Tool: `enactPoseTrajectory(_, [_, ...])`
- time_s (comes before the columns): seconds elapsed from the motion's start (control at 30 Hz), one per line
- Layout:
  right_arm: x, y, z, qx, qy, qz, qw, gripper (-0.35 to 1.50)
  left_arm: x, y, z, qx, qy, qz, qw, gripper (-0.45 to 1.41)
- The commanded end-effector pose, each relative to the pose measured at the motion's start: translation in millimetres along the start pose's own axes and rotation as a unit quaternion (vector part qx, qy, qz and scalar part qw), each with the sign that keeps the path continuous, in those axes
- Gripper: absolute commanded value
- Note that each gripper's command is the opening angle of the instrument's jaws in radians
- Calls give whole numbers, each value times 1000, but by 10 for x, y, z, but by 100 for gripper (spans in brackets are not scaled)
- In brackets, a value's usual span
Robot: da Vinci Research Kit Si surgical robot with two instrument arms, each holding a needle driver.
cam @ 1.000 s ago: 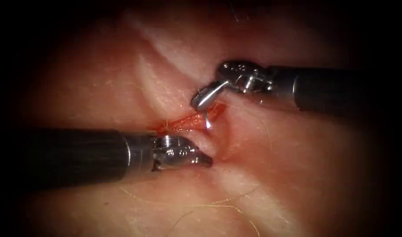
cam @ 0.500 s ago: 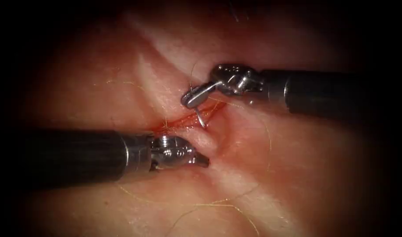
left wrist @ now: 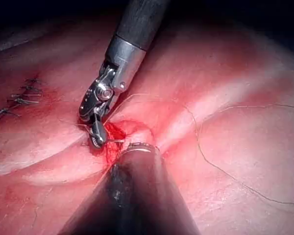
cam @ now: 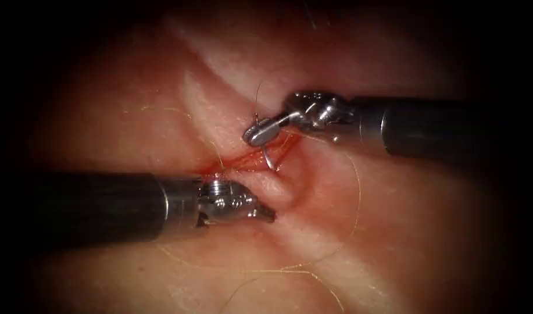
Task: Wound Closure
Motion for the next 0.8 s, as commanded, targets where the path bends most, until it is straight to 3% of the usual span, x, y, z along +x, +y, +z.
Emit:
enactPoseTrajectory(0.03, [0,8,5,0,-6,-1,1000,-35,1,-3,6,0,0,-2,1000,-45])
enactPoseTrajectory(0.37, [-30,-15,10,4,-3,37,999,-35,-3,-6,6,3,-3,-3,1000,-45])
enactPoseTrajectory(0.6, [-50,-12,17,5,-8,51,999,-35,-3,-5,6,3,-4,-3,1000,-45])
enactPoseTrajectory(0.7, [-41,-13,23,8,6,41,999,-35,-3,-5,6,3,-4,-3,1000,-45])
enactPoseTrajectory(0.73, [-29,-11,21,9,29,28,999,14,-3,-4,6,3,-4,-3,1000,-45])
enactPoseTrajectory(0.77, [-21,-10,19,1,43,29,999,81,-2,-4,6,3,-4,-3,1000,-45])
enactPoseTrajectory(0.8, [-10,-8,15,-9,64,14,998,128,-1,-3,6,3,-4,-4,1000,-45])
